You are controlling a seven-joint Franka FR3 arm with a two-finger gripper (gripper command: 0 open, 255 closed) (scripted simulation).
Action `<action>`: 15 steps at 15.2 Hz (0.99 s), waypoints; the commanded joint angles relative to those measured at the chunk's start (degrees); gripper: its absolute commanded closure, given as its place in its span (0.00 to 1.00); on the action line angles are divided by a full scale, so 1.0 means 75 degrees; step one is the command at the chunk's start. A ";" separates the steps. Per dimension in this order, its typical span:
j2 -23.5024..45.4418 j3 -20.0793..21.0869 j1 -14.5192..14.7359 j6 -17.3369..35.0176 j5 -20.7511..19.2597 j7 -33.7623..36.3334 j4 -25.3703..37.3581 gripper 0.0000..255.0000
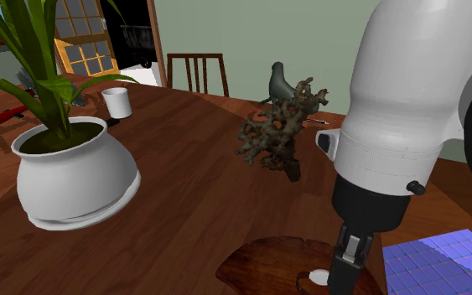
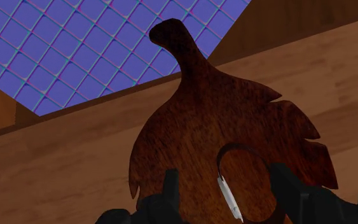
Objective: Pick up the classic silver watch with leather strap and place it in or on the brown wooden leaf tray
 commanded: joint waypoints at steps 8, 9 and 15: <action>-0.0392 -0.0434 -0.0147 -0.1114 -0.0419 0.0061 0.0719 0.00; -0.0392 -0.0435 -0.0146 -0.1113 -0.0420 0.0062 0.0719 0.00; -0.0392 -0.0435 -0.0146 -0.1113 -0.0420 0.0062 0.0719 0.00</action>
